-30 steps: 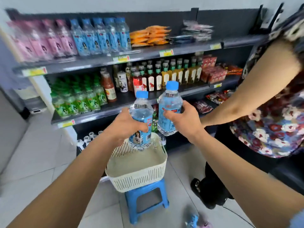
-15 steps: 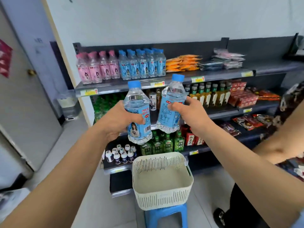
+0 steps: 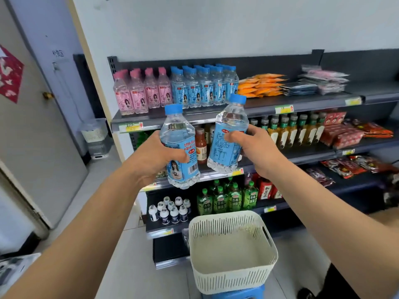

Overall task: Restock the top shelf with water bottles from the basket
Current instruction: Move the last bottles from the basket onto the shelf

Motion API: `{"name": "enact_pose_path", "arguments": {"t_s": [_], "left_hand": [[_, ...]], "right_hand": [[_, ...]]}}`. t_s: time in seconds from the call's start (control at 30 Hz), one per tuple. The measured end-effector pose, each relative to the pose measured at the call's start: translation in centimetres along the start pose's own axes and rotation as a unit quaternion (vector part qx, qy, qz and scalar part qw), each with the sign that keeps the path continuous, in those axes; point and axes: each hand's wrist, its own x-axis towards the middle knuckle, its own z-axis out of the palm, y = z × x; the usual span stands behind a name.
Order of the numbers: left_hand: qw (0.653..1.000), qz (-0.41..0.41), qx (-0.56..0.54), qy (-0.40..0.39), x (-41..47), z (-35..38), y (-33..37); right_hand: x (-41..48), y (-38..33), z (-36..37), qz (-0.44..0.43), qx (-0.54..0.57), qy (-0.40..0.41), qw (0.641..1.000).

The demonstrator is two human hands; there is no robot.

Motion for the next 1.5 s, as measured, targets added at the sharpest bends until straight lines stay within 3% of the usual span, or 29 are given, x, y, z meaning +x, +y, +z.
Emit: {"name": "enact_pose_path", "arguments": {"t_s": [0.3,0.77,0.93,1.07,1.23,1.5], "left_hand": [[1.0,-0.001,-0.004,0.01,2.4,0.4,-0.7],[0.995,-0.057,-0.006,0.077,8.7,4.1,-1.8],[0.996,-0.059,0.009,0.063,10.9,3.8,-1.7],[0.997,-0.042,0.017,0.055,12.9,2.9,-1.5],[0.998,-0.046,0.017,0.035,15.4,1.4,-1.2],[0.999,-0.046,0.028,0.0,19.3,0.1,-1.8]], "right_hand": [[5.9,0.8,-0.4,0.046,0.108,-0.026,0.993],[19.0,-4.1,-4.4,-0.035,0.159,-0.007,0.987],[21.7,-4.6,-5.1,0.012,0.289,-0.038,0.957],[24.5,-5.5,-5.4,0.024,0.376,0.022,0.926],[26.3,-6.3,-5.2,-0.017,0.332,0.073,0.94],[28.9,-4.4,-2.9,-0.006,0.23,0.064,0.971]]}}
